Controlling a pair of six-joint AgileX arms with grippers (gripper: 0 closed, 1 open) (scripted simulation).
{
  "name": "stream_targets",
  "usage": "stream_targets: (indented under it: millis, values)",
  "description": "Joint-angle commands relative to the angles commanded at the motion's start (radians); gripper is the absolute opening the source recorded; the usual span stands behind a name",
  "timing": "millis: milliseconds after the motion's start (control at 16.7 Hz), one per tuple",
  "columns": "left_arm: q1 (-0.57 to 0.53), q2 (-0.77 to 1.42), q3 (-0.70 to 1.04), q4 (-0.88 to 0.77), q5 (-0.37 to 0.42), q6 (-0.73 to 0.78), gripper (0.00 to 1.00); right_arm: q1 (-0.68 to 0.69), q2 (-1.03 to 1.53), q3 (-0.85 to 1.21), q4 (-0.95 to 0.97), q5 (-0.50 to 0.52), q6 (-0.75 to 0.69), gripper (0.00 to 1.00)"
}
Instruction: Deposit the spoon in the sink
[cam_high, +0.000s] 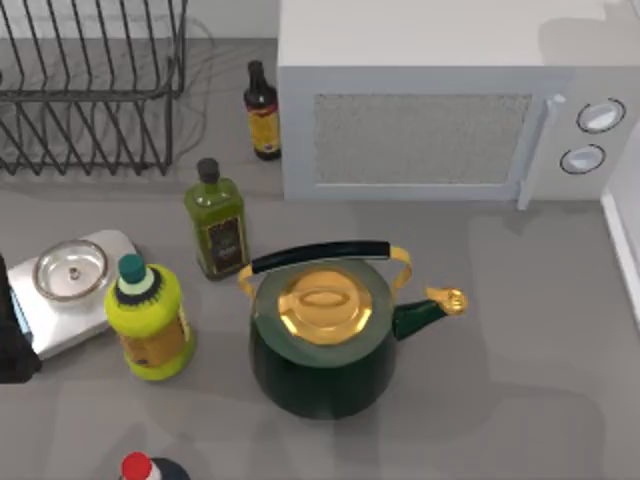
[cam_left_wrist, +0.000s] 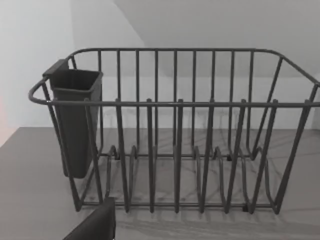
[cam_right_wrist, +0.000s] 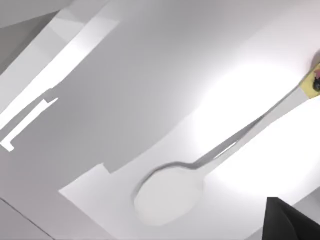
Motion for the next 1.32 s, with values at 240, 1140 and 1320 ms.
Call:
stream_targets:
  millis: [240,1140,1320]
  values:
    - [0.0,0.0,0.0,0.0,0.0,0.0,1.0,0.004,-0.009,-0.006,0.003,0.0,0.0,0.0]
    - [0.0,0.0,0.0,0.0,0.0,0.0,1.0,0.002,-0.15,-0.475,0.324,-0.002,0.001,0.0]
    - [0.0,0.0,0.0,0.0,0.0,0.0,1.0,0.002,-0.15,-0.475,0.324,-0.002,0.001,0.15]
